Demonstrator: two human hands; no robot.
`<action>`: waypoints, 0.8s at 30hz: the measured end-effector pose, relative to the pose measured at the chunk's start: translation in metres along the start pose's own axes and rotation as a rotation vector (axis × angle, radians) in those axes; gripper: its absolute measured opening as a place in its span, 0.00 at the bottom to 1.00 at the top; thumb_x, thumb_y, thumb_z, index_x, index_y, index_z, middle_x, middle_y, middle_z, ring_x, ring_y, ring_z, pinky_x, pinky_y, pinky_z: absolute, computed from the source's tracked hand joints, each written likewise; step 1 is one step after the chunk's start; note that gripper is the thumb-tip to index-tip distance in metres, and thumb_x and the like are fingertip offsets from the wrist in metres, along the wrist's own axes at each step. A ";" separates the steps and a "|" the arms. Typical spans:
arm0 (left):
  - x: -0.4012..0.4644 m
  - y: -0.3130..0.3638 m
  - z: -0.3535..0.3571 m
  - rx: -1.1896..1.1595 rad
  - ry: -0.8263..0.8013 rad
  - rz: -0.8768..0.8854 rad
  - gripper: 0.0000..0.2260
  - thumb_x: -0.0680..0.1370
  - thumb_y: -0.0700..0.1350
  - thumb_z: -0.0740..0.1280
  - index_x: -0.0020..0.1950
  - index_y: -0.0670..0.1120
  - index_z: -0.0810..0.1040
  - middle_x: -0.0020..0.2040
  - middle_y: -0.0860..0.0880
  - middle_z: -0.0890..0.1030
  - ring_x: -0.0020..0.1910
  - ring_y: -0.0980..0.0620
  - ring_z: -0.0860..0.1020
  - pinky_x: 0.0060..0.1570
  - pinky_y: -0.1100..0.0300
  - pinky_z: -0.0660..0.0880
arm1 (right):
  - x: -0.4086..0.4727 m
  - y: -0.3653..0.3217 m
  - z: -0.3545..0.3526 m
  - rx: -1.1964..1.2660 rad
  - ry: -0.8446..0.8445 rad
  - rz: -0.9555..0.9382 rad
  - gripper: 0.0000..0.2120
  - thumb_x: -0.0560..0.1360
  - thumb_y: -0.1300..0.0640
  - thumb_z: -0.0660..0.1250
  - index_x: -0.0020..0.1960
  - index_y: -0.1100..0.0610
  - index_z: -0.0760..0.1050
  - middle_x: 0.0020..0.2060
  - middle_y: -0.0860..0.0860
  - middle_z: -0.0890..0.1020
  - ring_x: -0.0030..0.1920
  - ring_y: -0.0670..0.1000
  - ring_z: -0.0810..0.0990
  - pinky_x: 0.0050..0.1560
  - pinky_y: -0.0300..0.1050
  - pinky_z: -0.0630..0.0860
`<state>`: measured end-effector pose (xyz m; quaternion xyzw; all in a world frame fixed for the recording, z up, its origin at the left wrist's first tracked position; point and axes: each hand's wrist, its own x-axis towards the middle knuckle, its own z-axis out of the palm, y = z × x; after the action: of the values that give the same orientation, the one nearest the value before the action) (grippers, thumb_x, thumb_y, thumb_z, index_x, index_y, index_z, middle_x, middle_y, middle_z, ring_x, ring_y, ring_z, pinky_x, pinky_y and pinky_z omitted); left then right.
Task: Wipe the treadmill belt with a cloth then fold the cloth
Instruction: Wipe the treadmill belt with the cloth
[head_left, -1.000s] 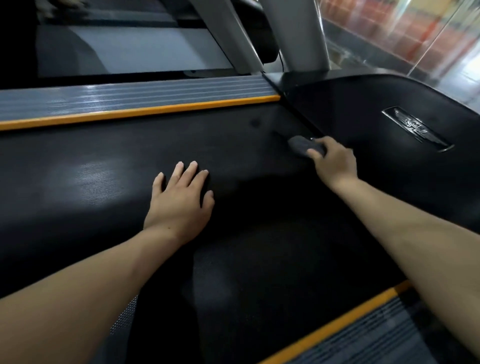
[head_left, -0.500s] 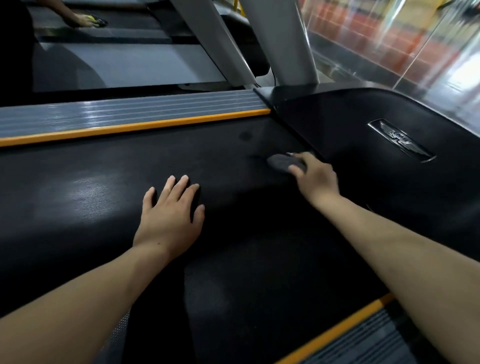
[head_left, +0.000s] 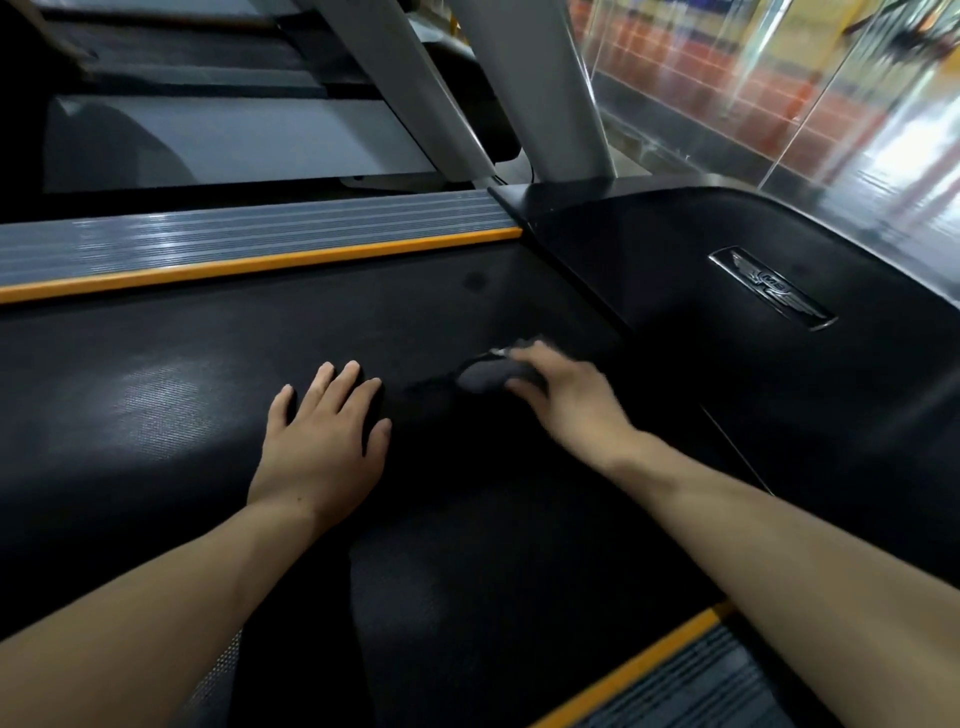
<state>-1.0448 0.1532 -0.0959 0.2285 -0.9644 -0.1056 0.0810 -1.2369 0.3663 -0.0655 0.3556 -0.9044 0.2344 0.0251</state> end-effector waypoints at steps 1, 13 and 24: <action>0.001 0.000 0.001 0.001 0.003 0.000 0.26 0.83 0.60 0.51 0.80 0.55 0.60 0.83 0.54 0.54 0.82 0.53 0.46 0.79 0.44 0.45 | 0.007 0.016 -0.012 -0.036 0.036 0.105 0.18 0.78 0.46 0.66 0.68 0.45 0.74 0.66 0.49 0.79 0.65 0.56 0.78 0.65 0.49 0.73; 0.002 0.003 0.000 -0.010 -0.008 -0.010 0.25 0.83 0.59 0.51 0.80 0.54 0.60 0.83 0.53 0.54 0.82 0.53 0.45 0.79 0.42 0.45 | -0.036 -0.042 0.036 0.085 0.124 0.034 0.18 0.76 0.47 0.70 0.65 0.51 0.78 0.64 0.51 0.81 0.68 0.52 0.76 0.65 0.45 0.71; 0.002 0.003 0.002 -0.002 -0.010 -0.011 0.26 0.83 0.59 0.51 0.80 0.54 0.60 0.83 0.52 0.55 0.82 0.52 0.45 0.79 0.41 0.45 | -0.008 0.033 -0.025 -0.109 0.155 0.404 0.17 0.79 0.46 0.65 0.65 0.51 0.73 0.60 0.54 0.81 0.58 0.62 0.80 0.56 0.53 0.75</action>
<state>-1.0484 0.1548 -0.0970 0.2332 -0.9634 -0.1079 0.0760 -1.2551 0.4034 -0.0585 0.1462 -0.9640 0.2121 0.0664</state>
